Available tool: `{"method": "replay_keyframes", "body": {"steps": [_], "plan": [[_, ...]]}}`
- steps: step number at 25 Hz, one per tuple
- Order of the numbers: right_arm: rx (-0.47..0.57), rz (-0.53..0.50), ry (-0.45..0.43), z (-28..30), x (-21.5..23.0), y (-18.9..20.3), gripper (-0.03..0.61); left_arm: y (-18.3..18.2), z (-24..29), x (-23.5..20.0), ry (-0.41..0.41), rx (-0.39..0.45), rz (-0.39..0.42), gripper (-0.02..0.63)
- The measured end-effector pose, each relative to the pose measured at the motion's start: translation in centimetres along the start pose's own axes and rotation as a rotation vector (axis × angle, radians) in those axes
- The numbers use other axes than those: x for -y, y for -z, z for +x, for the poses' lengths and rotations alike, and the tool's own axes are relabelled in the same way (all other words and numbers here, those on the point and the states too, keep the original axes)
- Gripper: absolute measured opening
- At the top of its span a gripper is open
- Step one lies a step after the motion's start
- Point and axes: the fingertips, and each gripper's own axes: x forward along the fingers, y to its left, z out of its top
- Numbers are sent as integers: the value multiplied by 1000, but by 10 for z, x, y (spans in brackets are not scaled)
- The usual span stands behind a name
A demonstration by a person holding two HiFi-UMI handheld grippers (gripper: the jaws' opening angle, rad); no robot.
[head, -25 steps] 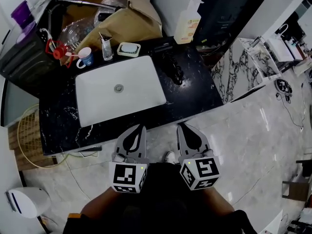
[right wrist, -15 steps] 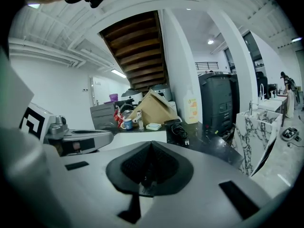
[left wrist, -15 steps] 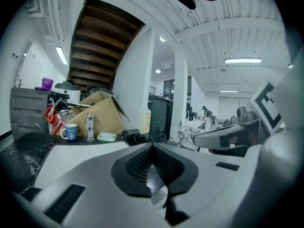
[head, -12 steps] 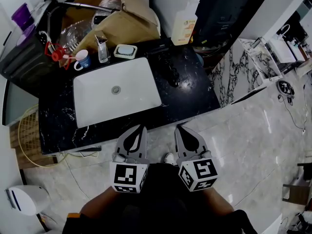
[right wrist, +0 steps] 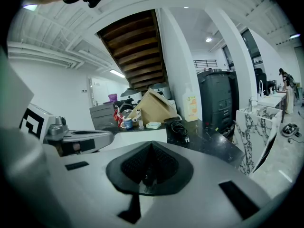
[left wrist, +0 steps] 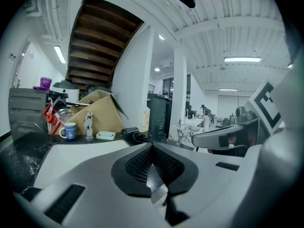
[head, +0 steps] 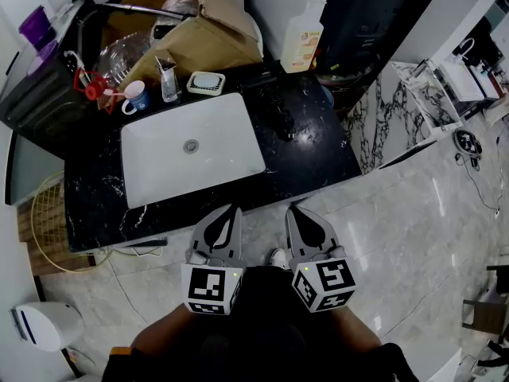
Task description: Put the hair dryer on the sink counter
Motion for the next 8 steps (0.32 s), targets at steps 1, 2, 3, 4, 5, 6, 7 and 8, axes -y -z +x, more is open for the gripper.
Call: {"method": "replay_keyframes", "body": {"steps": [1, 2, 3, 4, 5, 6, 7, 8], "plan": [[-1, 1, 1, 0, -1, 0, 14, 0, 0, 0, 1, 0, 1, 9], [-1, 2, 2, 0, -1, 0, 14, 0, -1, -1, 2, 0, 1, 8], [-2, 2, 2, 0, -2, 0, 14, 0, -1, -1, 3, -1, 1, 8], [-2, 2, 2, 1, -3, 0, 14, 0, -2, -2, 4, -1, 1, 8], [-2, 3, 2, 1, -5, 0, 14, 0, -3, -3, 5, -2, 1, 8], [-2, 3, 2, 1, -7, 0, 14, 0, -4, -4, 6, -2, 1, 8], [-2, 4, 1, 1, -8, 1, 14, 1, -5, -5, 6, -3, 2, 8], [-2, 5, 1, 1, -10, 2, 14, 2, -6, -6, 6, -4, 2, 9]]}}
